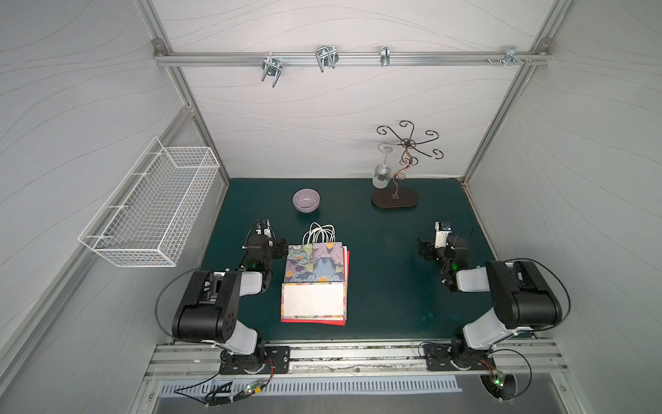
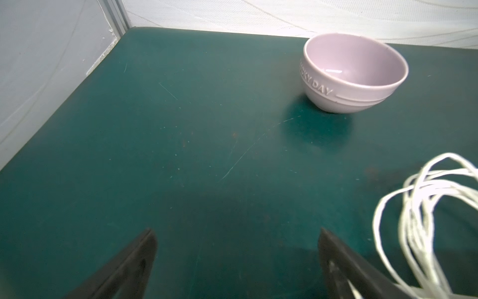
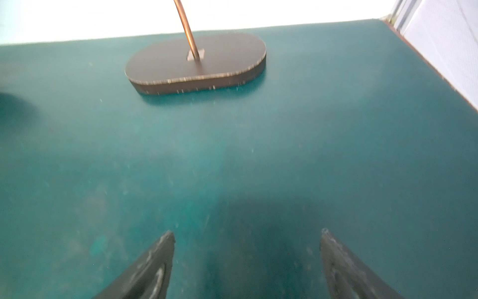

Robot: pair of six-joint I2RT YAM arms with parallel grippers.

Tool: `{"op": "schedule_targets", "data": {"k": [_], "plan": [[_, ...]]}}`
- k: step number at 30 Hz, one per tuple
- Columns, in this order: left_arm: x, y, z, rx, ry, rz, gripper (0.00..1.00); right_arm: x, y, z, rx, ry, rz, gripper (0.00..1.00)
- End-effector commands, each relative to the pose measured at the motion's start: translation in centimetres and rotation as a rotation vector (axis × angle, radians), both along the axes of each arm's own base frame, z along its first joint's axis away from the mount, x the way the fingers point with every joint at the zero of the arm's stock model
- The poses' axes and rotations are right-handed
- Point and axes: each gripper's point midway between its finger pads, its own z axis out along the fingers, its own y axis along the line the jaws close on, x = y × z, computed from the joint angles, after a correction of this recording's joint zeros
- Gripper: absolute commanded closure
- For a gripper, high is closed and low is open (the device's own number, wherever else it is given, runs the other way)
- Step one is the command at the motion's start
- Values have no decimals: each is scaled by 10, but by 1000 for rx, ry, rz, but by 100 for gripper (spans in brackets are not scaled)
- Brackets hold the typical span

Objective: Put away the paper bag
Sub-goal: Reset both arms

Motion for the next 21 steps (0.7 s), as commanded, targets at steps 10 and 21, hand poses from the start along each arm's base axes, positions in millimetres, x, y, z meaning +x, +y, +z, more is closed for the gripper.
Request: {"op": "schedule_targets", "data": {"k": [10,21], "plan": [[16,10,27,-4,-110,29,0,12,2,15,29,-46,27,2],[16,10,26,-17,-107,19,0,11,1,16,27,-49,26,1]]}}
